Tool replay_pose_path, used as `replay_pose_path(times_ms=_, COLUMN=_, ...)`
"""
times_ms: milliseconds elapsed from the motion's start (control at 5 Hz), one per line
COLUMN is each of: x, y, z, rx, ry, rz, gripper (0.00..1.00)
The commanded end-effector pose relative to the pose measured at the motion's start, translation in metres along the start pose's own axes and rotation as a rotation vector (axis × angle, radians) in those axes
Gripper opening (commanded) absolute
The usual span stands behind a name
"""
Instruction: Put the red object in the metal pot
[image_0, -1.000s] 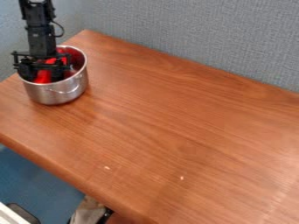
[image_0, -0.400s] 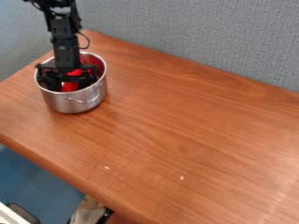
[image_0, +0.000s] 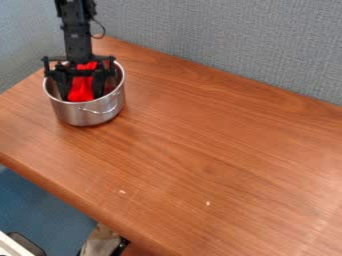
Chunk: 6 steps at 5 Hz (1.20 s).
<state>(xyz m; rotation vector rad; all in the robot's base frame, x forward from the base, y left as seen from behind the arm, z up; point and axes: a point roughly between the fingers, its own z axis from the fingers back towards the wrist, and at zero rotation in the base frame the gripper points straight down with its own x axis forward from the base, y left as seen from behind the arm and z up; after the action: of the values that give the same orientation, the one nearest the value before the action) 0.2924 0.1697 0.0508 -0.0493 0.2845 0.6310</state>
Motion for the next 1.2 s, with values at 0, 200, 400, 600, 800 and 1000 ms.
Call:
replay_pose_path(times_ms=0, x=-0.008, y=-0.018, z=0.041, rx=-0.029, ry=-0.111, rz=0.043, gripper=0.0)
replay_pose_path(times_ms=200, x=-0.013, y=-0.03, z=0.042, rx=-0.042, ry=-0.111, rz=0.1, gripper=0.0)
replay_pose_path(times_ms=400, x=-0.022, y=-0.029, z=0.044, rx=-0.075, ry=-0.107, rz=0.222, gripper=0.0)
replay_pose_path(times_ms=600, x=-0.031, y=-0.027, z=0.044, rx=-0.105, ry=-0.111, rz=0.345, gripper=0.0)
replay_pose_path(times_ms=800, x=-0.022, y=-0.025, z=0.028, rx=-0.083, ry=-0.11, rz=0.312, gripper=0.0)
replay_pose_path(times_ms=1000, x=-0.014, y=-0.021, z=0.012, rx=-0.057, ry=-0.11, rz=0.281, gripper=0.0)
